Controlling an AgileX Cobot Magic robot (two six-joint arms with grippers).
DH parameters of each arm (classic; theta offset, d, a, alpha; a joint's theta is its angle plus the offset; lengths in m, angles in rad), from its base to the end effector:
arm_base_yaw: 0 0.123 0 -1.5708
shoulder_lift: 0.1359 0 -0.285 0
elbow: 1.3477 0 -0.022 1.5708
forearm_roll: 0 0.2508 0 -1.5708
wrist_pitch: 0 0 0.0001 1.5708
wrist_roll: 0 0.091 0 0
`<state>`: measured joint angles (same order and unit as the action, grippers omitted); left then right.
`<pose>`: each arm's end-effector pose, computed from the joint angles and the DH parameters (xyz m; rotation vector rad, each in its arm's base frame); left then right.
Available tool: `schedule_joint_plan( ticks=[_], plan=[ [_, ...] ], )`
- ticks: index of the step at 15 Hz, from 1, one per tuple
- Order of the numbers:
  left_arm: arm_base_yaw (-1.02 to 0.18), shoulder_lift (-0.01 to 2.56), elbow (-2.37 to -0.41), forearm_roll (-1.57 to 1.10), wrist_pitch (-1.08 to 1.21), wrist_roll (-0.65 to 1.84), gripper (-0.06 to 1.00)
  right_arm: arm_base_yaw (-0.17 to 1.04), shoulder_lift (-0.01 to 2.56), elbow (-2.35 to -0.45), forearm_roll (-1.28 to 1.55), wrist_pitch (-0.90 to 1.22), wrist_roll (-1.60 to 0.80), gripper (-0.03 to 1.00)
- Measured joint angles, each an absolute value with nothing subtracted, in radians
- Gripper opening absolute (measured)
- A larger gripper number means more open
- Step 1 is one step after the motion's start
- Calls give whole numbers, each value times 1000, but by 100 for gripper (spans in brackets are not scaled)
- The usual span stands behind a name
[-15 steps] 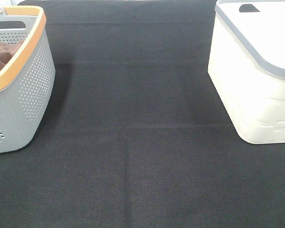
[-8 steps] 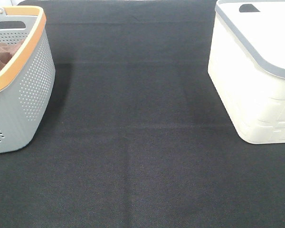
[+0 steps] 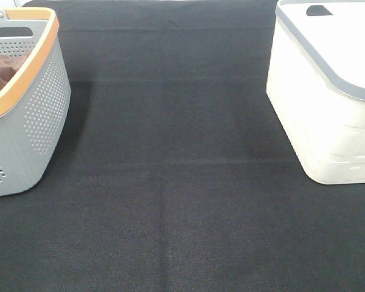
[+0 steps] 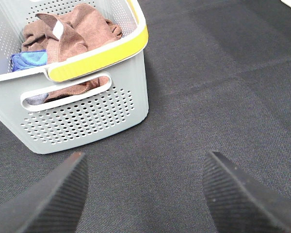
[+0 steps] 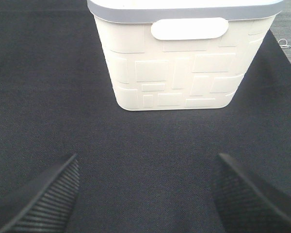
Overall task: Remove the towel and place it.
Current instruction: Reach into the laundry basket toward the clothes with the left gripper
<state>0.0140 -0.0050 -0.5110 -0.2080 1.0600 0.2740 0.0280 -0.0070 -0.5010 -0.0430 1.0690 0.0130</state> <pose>-0.0076 -0.0165 0.2818 0.2720 1.9925 -0.0647 -0.0063 -0.0036 0.2769 -0.0129 2.0439 -0.0258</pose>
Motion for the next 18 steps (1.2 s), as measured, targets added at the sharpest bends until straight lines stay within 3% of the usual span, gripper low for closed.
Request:
schedule_joint_plan(
  ticks=[18],
  plan=[
    [14, -5, -511, -208, 1060, 274, 65, 28, -7, -501, -43, 1069, 13, 72]
  ],
)
